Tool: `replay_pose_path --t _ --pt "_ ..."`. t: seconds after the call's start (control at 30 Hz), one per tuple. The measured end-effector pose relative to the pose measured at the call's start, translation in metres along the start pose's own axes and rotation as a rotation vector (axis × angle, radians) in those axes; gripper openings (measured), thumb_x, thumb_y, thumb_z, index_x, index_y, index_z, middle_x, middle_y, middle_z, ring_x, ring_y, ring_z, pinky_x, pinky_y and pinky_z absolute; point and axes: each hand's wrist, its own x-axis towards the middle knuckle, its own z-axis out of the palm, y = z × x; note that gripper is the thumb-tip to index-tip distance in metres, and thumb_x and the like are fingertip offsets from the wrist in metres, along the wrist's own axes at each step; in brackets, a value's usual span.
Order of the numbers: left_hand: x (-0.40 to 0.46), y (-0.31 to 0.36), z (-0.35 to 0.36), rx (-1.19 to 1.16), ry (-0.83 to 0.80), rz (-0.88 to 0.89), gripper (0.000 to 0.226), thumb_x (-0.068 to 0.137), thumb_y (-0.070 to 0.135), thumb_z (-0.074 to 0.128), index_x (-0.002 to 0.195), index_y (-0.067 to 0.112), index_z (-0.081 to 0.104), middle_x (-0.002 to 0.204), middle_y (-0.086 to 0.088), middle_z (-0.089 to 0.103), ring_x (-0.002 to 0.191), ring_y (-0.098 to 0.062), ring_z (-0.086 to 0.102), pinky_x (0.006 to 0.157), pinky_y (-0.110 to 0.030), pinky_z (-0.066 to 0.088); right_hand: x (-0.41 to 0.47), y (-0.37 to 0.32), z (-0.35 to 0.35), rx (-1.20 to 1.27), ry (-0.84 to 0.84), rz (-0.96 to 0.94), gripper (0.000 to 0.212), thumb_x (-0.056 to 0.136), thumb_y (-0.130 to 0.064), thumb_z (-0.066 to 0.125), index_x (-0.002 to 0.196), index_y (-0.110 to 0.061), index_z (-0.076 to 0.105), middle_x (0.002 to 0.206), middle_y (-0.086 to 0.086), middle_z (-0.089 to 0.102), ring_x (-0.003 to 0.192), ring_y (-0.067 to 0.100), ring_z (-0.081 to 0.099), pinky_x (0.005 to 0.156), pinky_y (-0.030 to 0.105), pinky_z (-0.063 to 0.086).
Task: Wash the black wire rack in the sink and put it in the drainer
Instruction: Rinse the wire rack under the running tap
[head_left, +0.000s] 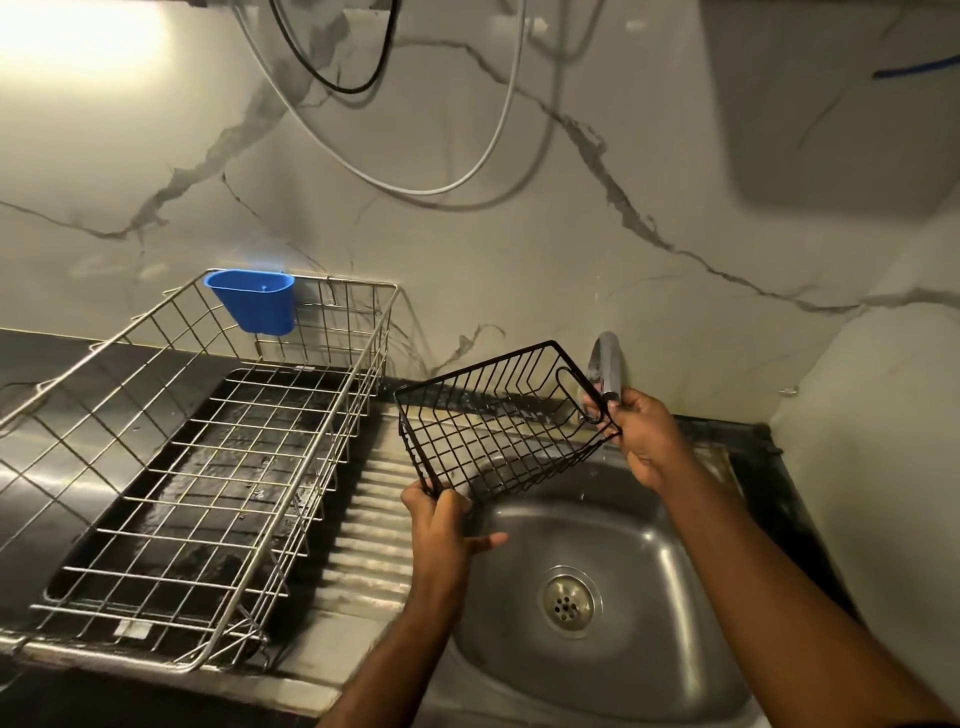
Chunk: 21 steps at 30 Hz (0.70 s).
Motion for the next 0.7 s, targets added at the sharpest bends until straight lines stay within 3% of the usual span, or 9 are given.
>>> replay_pose_path --t 0.1,0.17,0.27,0.4,0.5,0.63,0.7 --pt "0.004 0.001 -0.005 -0.028 -0.025 -0.025 0.006 0.104 0.004 0.039 0.102 0.008 0.043 0.113 -0.008 0.038 0.087 -0.011 0.052 0.065 -0.052 0.062 -0.013 0.005 0.000 0.002 0.046 -0.012 0.024 0.102 -0.002 0.049 0.112 -0.011 0.068 0.105 0.007 0.074 0.100 0.018 0.070 0.083 0.030 0.050" --pt "0.009 -0.002 -0.008 -0.052 -0.042 -0.046 0.013 0.103 0.004 0.037 0.115 0.009 0.040 0.106 -0.004 0.043 0.085 -0.011 0.054 0.059 -0.045 0.062 -0.022 0.007 -0.003 -0.015 0.075 -0.017 0.024 0.100 -0.001 0.052 0.117 -0.010 0.066 0.106 0.008 0.074 0.095 0.014 0.070 0.073 0.023 0.050" --pt "0.014 -0.007 -0.010 -0.071 -0.081 -0.072 0.013 0.104 0.013 0.040 0.117 0.011 0.041 0.107 -0.008 0.047 0.095 -0.019 0.058 0.054 -0.041 0.061 -0.038 0.008 -0.009 -0.122 0.117 -0.034 0.023 0.100 -0.007 0.054 0.120 -0.015 0.063 0.098 0.002 0.071 0.084 0.011 0.067 0.063 0.017 0.046" --pt "0.015 -0.019 -0.005 -0.031 -0.157 -0.205 0.027 0.086 0.028 0.049 0.109 0.016 0.044 0.126 -0.023 0.052 0.121 -0.045 0.056 0.063 -0.049 0.060 -0.053 0.019 -0.025 -0.252 0.197 -0.016 0.026 0.102 -0.029 0.055 0.121 -0.015 0.065 0.095 0.004 0.070 0.087 0.018 0.066 0.080 0.035 0.053" --pt "0.017 -0.030 0.001 0.040 -0.181 -0.241 0.015 0.101 0.021 0.043 0.114 0.021 0.051 0.130 -0.022 0.057 0.122 -0.043 0.056 0.063 -0.049 0.060 -0.063 0.028 -0.043 -0.261 0.287 -0.011 0.023 0.103 -0.029 0.052 0.107 -0.015 0.069 0.094 0.006 0.070 0.079 0.020 0.065 0.088 0.046 0.053" --pt "0.014 -0.038 0.014 0.152 -0.184 -0.215 0.026 0.106 0.021 0.039 0.128 0.018 0.051 0.123 -0.013 0.057 0.117 -0.033 0.058 0.058 -0.042 0.059 -0.074 0.038 -0.066 -0.241 0.322 0.013 0.022 0.105 -0.025 0.049 0.090 -0.027 0.065 0.085 0.001 0.065 0.073 0.018 0.062 0.091 0.050 0.053" --pt "0.008 -0.037 0.021 0.181 -0.173 -0.206 0.020 0.106 0.021 0.040 0.120 0.017 0.054 0.117 -0.015 0.058 0.111 -0.033 0.059 0.063 -0.049 0.061 -0.075 0.041 -0.077 -0.286 0.328 0.009 0.022 0.104 -0.025 0.050 0.089 -0.028 0.066 0.083 0.002 0.068 0.073 0.019 0.065 0.091 0.053 0.055"
